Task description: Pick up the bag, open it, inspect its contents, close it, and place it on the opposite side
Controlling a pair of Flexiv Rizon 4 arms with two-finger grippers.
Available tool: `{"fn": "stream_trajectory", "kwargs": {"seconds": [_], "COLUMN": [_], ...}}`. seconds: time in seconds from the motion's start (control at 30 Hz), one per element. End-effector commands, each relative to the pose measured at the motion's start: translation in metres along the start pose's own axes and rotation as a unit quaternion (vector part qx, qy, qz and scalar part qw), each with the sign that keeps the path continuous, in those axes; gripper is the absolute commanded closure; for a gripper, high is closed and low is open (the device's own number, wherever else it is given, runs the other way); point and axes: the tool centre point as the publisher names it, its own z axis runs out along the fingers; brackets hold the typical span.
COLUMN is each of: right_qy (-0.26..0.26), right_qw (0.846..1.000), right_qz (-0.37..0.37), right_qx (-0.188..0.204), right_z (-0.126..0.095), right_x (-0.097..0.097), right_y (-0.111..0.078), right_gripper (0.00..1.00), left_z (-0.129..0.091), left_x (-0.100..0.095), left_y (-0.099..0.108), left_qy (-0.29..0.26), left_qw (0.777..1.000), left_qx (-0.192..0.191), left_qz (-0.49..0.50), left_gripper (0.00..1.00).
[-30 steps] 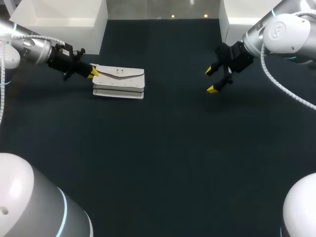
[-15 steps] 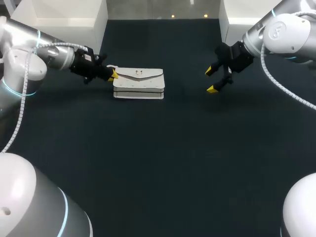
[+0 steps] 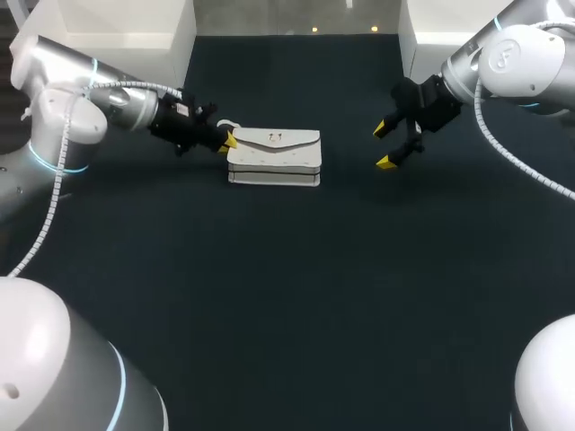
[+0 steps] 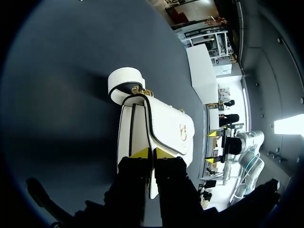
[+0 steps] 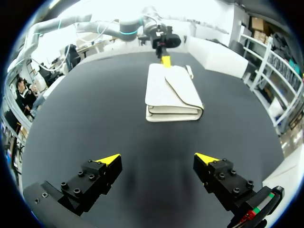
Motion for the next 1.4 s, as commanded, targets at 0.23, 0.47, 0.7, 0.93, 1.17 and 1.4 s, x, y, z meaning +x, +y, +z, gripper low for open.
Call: {"fn": "stream_trajectory", "kwargs": {"seconds": [0.23, 0.47, 0.7, 0.93, 1.17, 1.4], "right_qy": [0.001, 0.001, 0.001, 0.001, 0.001, -0.018], "right_qw": [1.0, 1.0, 1.0, 1.0, 1.0, 0.999], "right_qz": [0.0, 0.0, 0.0, 0.0, 0.0, 0.0], "right_qx": [-0.001, -0.001, -0.001, -0.001, -0.001, 0.036], "right_z": [0.0, 0.0, 0.0, 0.0, 0.0, -0.006], "right_x": [-0.001, -0.001, -0.001, -0.001, -0.001, -0.004], "right_y": [0.0, 0.0, 0.0, 0.0, 0.0, 0.013], "right_gripper": [0.0, 0.0, 0.0, 0.0, 0.0, 0.0], "left_z": [0.02, 0.019, 0.023, 0.024, 0.012, -0.009], "left_x": [0.011, 0.019, 0.022, 0.017, 0.017, 0.023], "left_y": [0.007, 0.01, 0.015, 0.016, 0.008, 0.002], "left_qy": [0.007, 0.015, 0.014, 0.002, -0.004, -0.015], "left_qw": [1.0, 1.0, 1.0, 1.0, 0.999, 0.999], "left_qx": [-0.016, -0.002, 0.006, 0.015, 0.032, 0.046], "left_qz": [0.01, 0.008, 0.005, -0.001, -0.004, 0.018], "left_gripper": [1.0, 1.0, 1.0, 1.0, 0.0, 0.0]}}
